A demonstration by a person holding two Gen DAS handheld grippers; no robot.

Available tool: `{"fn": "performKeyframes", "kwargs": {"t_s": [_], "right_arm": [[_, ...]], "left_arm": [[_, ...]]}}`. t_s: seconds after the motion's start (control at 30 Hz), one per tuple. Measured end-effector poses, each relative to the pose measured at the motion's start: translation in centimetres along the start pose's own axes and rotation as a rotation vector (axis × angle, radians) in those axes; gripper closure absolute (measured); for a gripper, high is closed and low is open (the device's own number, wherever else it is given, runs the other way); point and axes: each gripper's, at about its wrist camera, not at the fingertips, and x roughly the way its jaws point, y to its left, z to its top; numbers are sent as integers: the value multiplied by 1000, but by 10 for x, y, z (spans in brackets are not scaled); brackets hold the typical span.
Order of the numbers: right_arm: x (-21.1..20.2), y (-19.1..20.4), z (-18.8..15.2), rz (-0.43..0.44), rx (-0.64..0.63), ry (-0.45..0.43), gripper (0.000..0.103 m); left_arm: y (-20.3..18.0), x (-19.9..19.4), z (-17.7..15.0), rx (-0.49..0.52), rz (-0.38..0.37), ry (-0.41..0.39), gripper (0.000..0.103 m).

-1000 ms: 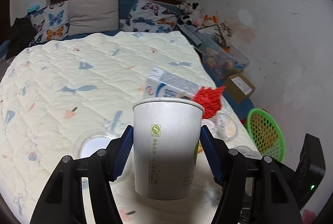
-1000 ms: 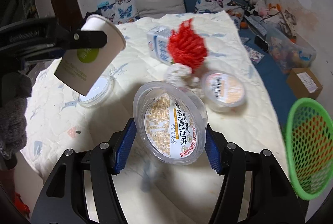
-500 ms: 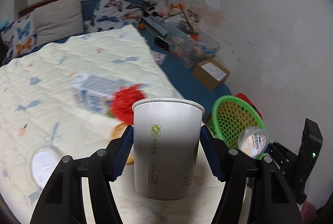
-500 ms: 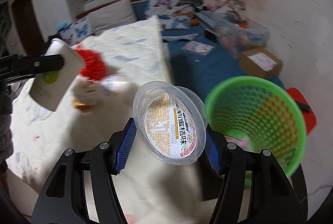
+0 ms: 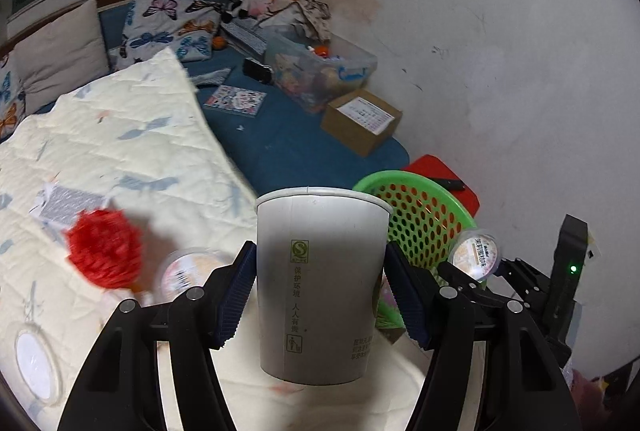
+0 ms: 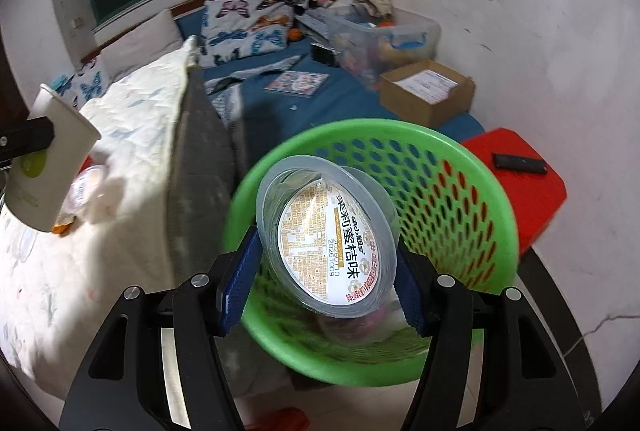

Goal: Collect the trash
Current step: 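Carry the plastic tub into the green basket and open the right gripper, then drop the white paper cup into the green basket with the left gripper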

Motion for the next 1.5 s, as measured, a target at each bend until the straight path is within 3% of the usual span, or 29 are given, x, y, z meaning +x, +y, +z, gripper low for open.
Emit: {"fn": "performKeyframes", "kwargs": {"t_s": [0.3, 0.93, 1.03, 1.1, 1.27, 1.5], "right_arm": [[4, -33, -2, -31, 58, 2, 33], [-19, -71, -14, -37, 139, -31, 32], [-21, -75, -16, -36, 151, -32, 32], [-22, -76, -17, -37, 156, -32, 32], [-22, -76, -20, -32, 162, -25, 32], [-25, -61, -17, -9, 138, -30, 32]], "left_arm": [[-41, 30, 14, 64, -37, 27, 40], [-100, 102, 24, 132, -76, 130, 39], [-103, 110, 21, 136, -73, 146, 37], [-102, 114, 19, 132, -72, 152, 30], [-98, 117, 14, 128, -78, 172, 23], [-83, 95, 4, 113, -71, 144, 23]]}}
